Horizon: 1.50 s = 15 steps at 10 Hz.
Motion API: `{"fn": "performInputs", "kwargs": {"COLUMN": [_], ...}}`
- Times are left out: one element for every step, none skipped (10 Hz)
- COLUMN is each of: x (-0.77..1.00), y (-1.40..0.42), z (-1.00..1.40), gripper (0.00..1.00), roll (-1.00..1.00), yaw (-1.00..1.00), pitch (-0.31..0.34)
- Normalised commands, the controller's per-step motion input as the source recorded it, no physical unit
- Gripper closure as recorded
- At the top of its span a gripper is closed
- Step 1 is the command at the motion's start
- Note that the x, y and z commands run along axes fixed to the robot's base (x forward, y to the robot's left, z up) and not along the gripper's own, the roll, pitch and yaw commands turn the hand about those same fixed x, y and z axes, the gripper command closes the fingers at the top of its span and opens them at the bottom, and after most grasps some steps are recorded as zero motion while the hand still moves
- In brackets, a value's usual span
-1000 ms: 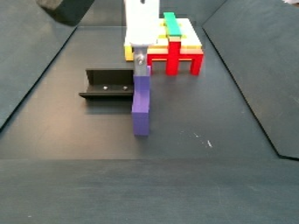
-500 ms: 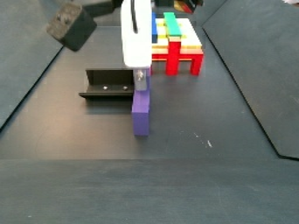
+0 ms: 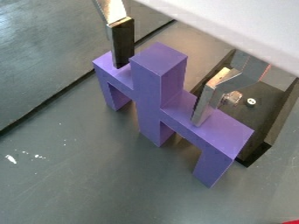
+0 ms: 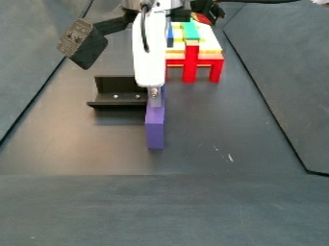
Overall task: Pick up the purple object. Move up. Move to above the board. Insert the purple object.
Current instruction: Pick up the purple object.
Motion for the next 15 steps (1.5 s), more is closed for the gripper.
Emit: {"fn": "performInputs", "kwargs": {"x": [0.0,0.0,0.0,0.0,0.0,0.0,0.0,0.0,0.0,0.0,0.0,0.0,0.0,0.0,0.0], "y": [0.0,0.0,0.0,0.0,0.0,0.0,0.0,0.0,0.0,0.0,0.0,0.0,0.0,0.0,0.0], "z": [0.0,0.0,0.0,0.0,0.0,0.0,0.0,0.0,0.0,0.0,0.0,0.0,0.0,0.0,0.0], "gripper": [1.0,1.0,1.0,1.0,1.0,1.0,1.0,1.0,1.0,1.0,1.0,1.0,1.0,1.0,1.0], "roll": [0.0,0.0,0.0,0.0,0.0,0.0,0.0,0.0,0.0,0.0,0.0,0.0,0.0,0.0,0.0], "yaw": [0.0,0.0,0.0,0.0,0.0,0.0,0.0,0.0,0.0,0.0,0.0,0.0,0.0,0.0,0.0], "pitch": [0.0,0.0,0.0,0.0,0.0,0.0,0.0,0.0,0.0,0.0,0.0,0.0,0.0,0.0,0.0]}}
